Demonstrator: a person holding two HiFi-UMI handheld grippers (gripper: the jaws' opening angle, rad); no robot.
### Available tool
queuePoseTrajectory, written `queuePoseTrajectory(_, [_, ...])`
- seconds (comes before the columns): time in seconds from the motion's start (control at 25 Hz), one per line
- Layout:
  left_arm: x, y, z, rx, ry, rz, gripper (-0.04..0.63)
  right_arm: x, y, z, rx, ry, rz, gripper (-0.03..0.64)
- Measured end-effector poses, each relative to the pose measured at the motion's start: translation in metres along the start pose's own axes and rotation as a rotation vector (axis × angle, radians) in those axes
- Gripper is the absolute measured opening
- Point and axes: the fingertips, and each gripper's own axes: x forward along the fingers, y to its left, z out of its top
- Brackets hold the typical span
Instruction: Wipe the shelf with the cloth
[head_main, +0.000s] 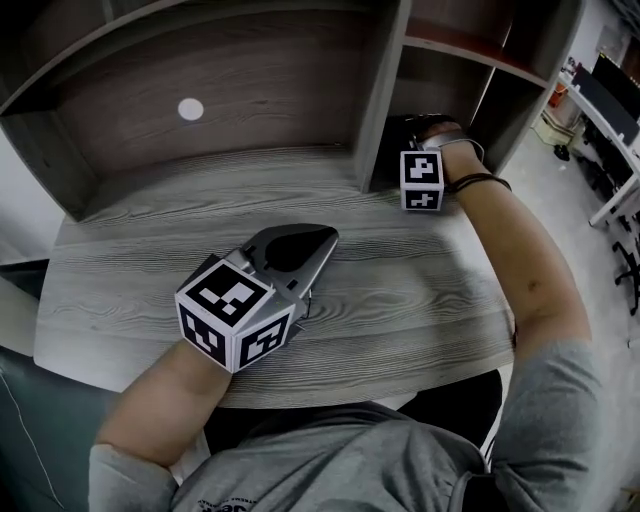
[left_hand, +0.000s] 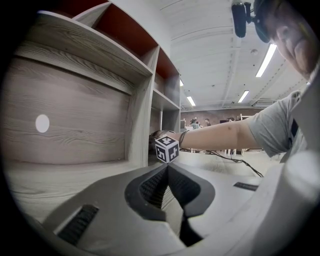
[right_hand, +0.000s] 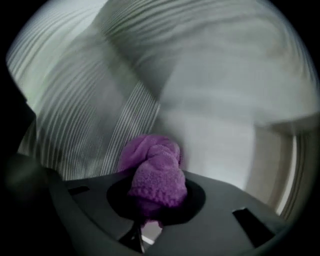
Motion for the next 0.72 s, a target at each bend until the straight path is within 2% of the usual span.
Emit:
queuePoseTrajectory(0.2, [0.0,0.001,-0.001,-0.002,0.0,-0.001,0.011,0.007,0.021,-0.055,0.071,0.142,0.122,0.074])
queuePoseTrajectory(0.48, [0.0,0.0,0.0,0.003,-0.002,-0.001,0.01,0.011,0.03,-0.081,0.141,0.297,0.24,0.074])
queuePoseTrajectory(0.72, [-0.001,0.004,-0.001,-0.002,-0.002,0.005,0.011,0.012,0.038,-0.101,0.237,0.392,0.294,0.074])
